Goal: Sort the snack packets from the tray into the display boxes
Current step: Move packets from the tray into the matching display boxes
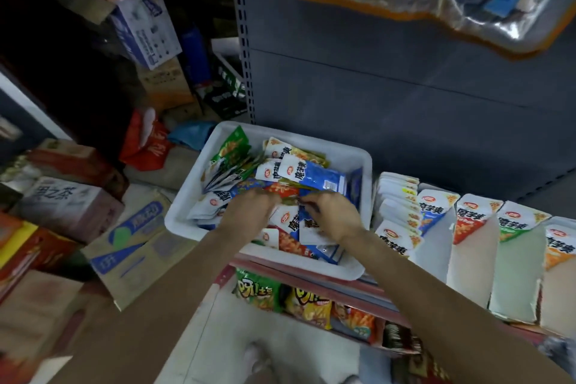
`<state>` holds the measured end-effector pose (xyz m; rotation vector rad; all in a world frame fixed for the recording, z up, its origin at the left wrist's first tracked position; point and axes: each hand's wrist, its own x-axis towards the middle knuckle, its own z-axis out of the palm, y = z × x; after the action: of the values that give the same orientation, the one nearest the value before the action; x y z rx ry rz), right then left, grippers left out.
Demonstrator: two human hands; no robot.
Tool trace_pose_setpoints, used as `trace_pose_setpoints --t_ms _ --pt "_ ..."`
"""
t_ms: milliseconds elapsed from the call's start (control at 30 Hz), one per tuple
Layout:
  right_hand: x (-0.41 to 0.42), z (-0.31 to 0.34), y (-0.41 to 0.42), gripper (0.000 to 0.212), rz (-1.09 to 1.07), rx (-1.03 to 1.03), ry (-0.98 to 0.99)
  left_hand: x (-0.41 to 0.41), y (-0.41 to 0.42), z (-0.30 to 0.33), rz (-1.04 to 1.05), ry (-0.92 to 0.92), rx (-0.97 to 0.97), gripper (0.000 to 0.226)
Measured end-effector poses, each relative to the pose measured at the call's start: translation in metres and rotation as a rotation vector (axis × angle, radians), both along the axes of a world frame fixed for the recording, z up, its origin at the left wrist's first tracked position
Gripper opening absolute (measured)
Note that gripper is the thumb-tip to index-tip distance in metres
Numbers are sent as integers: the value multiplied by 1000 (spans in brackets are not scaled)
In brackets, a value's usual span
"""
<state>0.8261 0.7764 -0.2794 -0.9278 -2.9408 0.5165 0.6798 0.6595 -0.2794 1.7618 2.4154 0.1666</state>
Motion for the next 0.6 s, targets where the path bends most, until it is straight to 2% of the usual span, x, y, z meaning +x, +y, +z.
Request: trace_pose_setpoints --t_ms 67,133,200,267,333,400,467,600 --pt "7 13 5 16 -99 -57 194 -2 2 6 78 -95 231 21" --pt "17 31 11 15 -294 -289 463 2 5 16 93 -286 447 36" --pt "28 51 18 16 -441 -552 715 13 15 26 37 -476 567 56" --pt "44 67 27 3 -429 -673 812 31 29 35 4 -580 621 50" --pt "62 80 37 15 -417 -619 820 50 48 43 28 -641 626 28" --pt "83 88 50 20 -443 -524 826 67 67 45 70 -640 580 21" --pt "101 94 62 28 -465 -438 836 82 83 44 57 -581 480 31" --pt "133 101 80 23 -495 -238 822 107 107 32 -48 -580 247 57"
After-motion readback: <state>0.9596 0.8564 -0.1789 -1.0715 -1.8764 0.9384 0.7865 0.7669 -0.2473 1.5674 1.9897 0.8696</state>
